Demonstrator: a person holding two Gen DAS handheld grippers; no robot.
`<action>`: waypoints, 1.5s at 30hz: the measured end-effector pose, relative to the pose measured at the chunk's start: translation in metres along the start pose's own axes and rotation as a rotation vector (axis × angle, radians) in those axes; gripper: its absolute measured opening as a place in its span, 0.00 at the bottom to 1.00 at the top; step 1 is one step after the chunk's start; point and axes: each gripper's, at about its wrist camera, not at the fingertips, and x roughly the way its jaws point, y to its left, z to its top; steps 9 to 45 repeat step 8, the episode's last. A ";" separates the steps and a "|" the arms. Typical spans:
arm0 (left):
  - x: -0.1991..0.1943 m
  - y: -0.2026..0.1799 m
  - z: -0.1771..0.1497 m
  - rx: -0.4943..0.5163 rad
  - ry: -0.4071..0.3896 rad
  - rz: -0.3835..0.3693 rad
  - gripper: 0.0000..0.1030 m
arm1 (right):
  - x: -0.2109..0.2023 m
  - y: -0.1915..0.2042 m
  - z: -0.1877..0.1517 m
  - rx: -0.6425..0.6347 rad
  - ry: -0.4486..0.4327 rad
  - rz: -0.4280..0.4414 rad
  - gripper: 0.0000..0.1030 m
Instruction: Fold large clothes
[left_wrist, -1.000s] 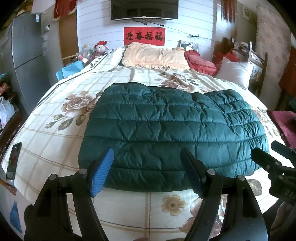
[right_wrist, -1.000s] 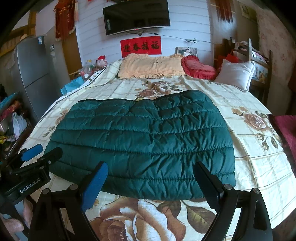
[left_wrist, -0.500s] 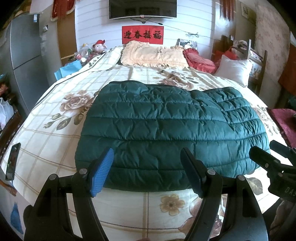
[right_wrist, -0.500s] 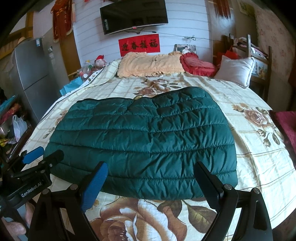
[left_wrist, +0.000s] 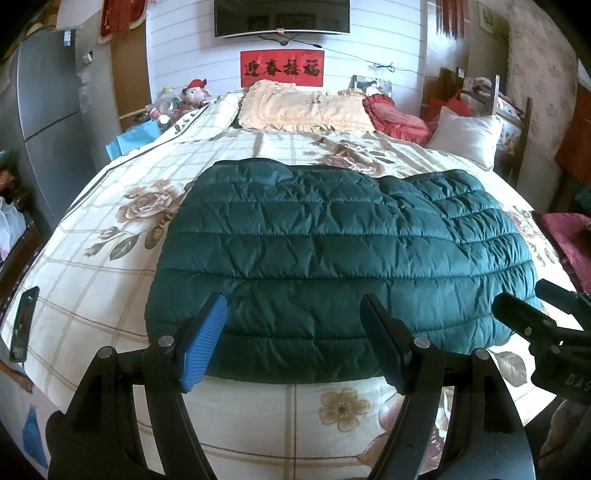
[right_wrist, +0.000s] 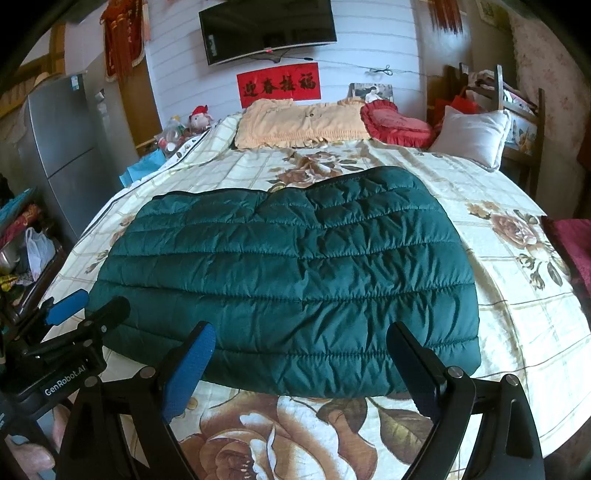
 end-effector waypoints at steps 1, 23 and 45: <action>0.001 0.000 0.000 0.001 0.001 -0.001 0.73 | 0.000 0.000 -0.001 0.001 0.002 0.001 0.90; 0.006 0.003 -0.001 -0.007 0.011 -0.007 0.73 | 0.003 -0.001 -0.001 0.005 0.005 0.001 0.90; 0.006 0.003 -0.001 -0.007 0.011 -0.007 0.73 | 0.003 -0.001 -0.001 0.005 0.005 0.001 0.90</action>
